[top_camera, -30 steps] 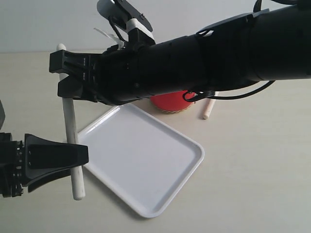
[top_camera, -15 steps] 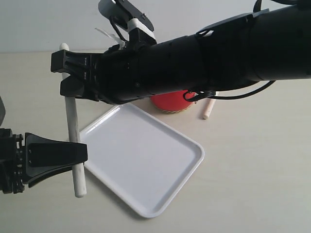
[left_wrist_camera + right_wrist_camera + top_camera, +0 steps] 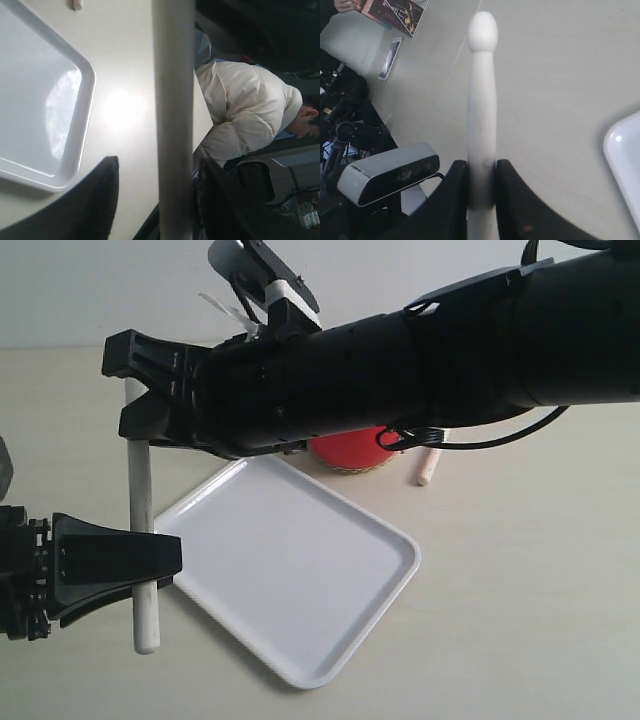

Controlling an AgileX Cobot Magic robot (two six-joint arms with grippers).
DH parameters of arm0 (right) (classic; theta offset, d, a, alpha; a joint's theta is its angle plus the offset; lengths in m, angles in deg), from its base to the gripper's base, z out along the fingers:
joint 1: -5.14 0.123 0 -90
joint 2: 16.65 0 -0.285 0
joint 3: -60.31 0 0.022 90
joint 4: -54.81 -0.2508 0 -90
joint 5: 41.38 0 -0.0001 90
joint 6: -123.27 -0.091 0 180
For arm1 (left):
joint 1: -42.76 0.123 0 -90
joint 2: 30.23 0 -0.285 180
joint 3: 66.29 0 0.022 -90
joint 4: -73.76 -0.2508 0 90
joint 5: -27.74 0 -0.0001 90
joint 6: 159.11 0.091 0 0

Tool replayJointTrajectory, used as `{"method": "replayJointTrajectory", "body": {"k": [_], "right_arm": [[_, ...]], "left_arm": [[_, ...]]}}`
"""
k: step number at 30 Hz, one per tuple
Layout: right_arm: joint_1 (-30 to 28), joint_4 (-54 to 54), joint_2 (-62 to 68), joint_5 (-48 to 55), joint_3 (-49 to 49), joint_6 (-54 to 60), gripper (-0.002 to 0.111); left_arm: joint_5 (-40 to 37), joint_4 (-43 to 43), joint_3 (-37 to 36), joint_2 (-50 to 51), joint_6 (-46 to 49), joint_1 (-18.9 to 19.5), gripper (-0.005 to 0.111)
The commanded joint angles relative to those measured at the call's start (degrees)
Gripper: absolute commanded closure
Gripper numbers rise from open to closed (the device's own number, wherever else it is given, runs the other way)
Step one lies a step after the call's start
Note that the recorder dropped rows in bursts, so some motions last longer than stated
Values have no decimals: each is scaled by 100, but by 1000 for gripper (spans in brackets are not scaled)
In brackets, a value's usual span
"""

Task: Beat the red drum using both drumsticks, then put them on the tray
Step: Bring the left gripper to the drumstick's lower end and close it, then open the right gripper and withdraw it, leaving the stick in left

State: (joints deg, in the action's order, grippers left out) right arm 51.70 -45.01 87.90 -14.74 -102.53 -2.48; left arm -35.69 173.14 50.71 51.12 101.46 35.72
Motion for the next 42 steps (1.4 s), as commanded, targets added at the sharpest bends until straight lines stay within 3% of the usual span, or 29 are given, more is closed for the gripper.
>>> {"method": "replayJointTrajectory", "body": {"k": [1,11,14,17,18,20,25,29,42], "right_arm": [[5,-13,12,63,-33,-50,108],[5,-13,386,208,-33,-50,108],[5,-13,386,218,-33,-50,108],[5,-13,386,218,-33,-50,108],[5,-13,386,218,-33,-50,108],[5,-13,386,157,-33,-50,108],[5,-13,386,0,-33,-101,108],[5,-13,386,-37,-33,-204,108],[281,-13,329,-739,-94,-651,108]], "left_arm": [[-98,57,37,3,59,-43,58],[-213,57,38,3,59,-43,60],[-57,57,38,3,59,-43,76],[-2,57,38,3,59,-43,99],[-2,57,38,3,59,-43,101],[29,57,38,3,59,-43,98],[169,57,38,3,4,-43,72],[169,57,38,3,-5,-43,58],[239,57,38,3,-595,-43,57]]}}
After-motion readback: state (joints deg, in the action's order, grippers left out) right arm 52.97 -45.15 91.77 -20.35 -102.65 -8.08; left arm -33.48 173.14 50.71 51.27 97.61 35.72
